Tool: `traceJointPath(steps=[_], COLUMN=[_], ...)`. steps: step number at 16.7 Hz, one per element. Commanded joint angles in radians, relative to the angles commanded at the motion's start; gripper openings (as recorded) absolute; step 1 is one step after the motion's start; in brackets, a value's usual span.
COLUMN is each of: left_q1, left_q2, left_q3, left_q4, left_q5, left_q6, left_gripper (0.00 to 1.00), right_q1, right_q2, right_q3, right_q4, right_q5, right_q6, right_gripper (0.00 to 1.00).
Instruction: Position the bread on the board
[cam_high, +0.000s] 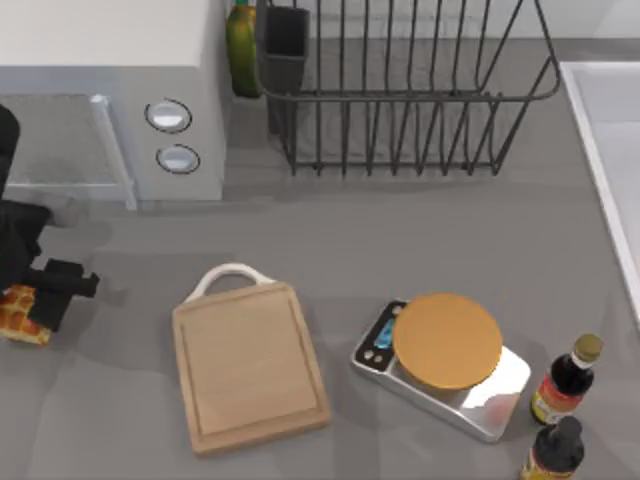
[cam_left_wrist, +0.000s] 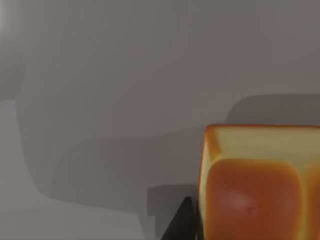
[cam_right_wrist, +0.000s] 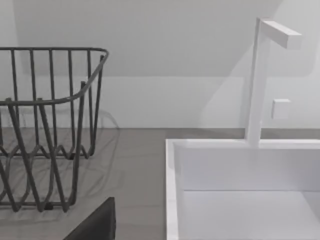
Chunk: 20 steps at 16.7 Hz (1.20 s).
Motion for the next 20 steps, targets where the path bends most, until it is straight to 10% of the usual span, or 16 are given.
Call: traceJointPath(steps=[20], left_q1=[-0.003], left_q2=[-0.141], left_q3=[0.245], left_q4=[-0.386], left_q5=[-0.001], left_q6=[-0.005], left_gripper=[0.0], right_q1=[0.0], right_q2=[0.0], right_q3=[0.0], right_q4=[0.0], right_q5=[0.0], right_q6=[0.0], right_gripper=[1.0])
